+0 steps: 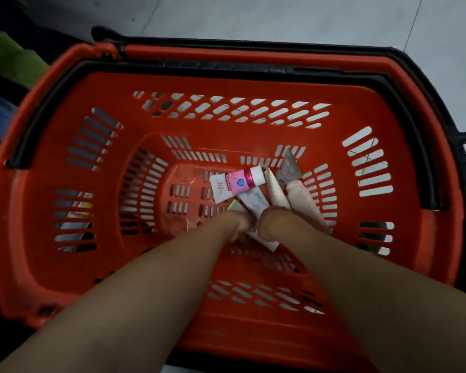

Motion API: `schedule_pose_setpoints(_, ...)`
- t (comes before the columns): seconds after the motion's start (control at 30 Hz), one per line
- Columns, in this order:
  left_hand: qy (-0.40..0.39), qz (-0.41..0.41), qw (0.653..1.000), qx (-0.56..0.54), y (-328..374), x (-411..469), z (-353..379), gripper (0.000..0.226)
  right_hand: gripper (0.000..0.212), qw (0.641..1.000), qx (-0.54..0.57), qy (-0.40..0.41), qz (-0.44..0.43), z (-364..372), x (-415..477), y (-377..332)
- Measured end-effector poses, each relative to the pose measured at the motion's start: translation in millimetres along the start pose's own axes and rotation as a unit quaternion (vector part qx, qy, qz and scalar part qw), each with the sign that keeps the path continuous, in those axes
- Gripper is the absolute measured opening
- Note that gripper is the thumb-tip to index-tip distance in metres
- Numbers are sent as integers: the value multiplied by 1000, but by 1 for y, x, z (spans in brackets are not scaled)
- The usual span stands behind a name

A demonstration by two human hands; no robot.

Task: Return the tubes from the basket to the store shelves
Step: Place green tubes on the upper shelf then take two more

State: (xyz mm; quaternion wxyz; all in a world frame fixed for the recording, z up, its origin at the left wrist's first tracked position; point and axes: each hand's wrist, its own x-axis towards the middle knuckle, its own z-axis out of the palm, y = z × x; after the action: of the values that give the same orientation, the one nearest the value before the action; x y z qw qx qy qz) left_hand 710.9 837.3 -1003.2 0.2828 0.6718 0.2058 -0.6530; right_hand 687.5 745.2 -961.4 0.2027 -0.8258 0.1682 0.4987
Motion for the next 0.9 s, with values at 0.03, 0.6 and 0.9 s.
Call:
schedule_pose_setpoints(0.03,1,4,999,-32,0,-1,1,41,43,998,38,26,37,1,2,1)
schedule_pose_setpoints(0.6,31,9,953,-300,-7,8,-3,23,71,968,238,20,80,21,19,-1)
schedule_pose_setpoints(0.9,-2,-8,938,-348,-13,-5,-34,19,32,829,541,-109,92,12,25,8)
